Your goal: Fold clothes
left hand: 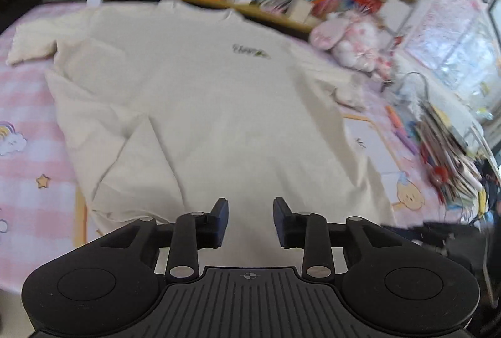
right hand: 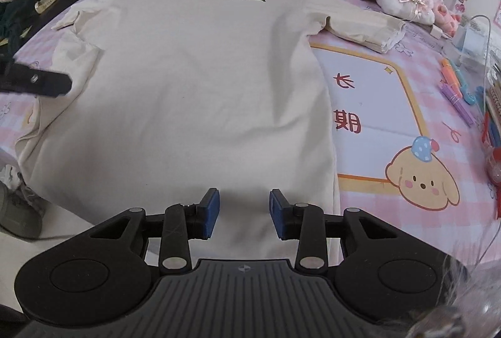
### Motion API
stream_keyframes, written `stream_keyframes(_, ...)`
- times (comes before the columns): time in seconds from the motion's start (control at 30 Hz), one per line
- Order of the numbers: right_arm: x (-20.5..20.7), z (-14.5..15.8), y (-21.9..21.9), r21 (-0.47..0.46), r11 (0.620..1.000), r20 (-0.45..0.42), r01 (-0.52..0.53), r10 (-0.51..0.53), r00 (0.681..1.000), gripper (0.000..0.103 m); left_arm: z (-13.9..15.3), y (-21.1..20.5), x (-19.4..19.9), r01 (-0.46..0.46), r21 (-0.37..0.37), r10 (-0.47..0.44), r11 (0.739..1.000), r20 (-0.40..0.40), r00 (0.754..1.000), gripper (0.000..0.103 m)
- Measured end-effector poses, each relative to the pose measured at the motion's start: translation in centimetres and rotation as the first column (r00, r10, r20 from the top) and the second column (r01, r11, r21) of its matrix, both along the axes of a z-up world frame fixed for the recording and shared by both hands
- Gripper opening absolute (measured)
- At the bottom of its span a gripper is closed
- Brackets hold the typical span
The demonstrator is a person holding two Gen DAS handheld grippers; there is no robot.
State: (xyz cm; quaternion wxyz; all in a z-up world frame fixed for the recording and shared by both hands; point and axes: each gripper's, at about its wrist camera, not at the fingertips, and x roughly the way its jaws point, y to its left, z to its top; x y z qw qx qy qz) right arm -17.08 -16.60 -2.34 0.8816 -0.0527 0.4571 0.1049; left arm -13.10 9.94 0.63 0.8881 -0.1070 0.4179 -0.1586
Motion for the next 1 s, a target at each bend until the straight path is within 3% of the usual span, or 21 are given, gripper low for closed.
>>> stream_keyframes(0.1,-0.2,-0.1,0.0,-0.007,1.0,0.014,-0.023,0.023,1.0,0.035,-0.1,2.5,-1.5,-0.088,0.057,0.087,0.994,0.035,0.996,0.032)
stream_keyframes(0.2,-0.2,-0.1,-0.1,-0.004,0.999,0.016,-0.036,0.036,0.999,0.035,-0.6,4.8,-0.6,-0.194,0.101,0.192,0.976,0.023,0.981,0.031)
stream_keyframes(0.37,-0.1,-0.1,-0.2,-0.004,0.999,0.018,-0.048,0.048,0.999,0.035,-2.5,4.6,2.5,-0.123,0.225,0.128,0.967,-0.006,0.992,0.031)
stream_keyframes(0.53,-0.2,-0.1,-0.2,0.002,0.999,0.025,-0.041,0.041,0.999,0.035,-2.6,3.5,3.0,-0.116,0.344,0.122,0.932,0.006,0.993,0.032)
stream_keyframes(0.7,-0.1,-0.2,-0.2,0.007,0.999,0.023,-0.045,0.044,0.999,0.037,-3.2,3.7,2.6,-0.076,0.349,0.087,0.934,-0.015,0.996,0.03)
stream_keyframes(0.8,-0.1,-0.1,-0.1,0.006,0.999,0.021,-0.041,0.041,0.999,0.037,-2.8,4.0,2.2,-0.106,0.329,0.116,0.938,-0.009,0.993,0.004)
stream_keyframes(1.0,0.0,-0.1,0.0,0.003,0.999,0.016,-0.038,0.038,0.999,0.037,1.5,7.1,-1.2,-0.202,0.239,0.195,0.95,0.051,0.979,0.003)
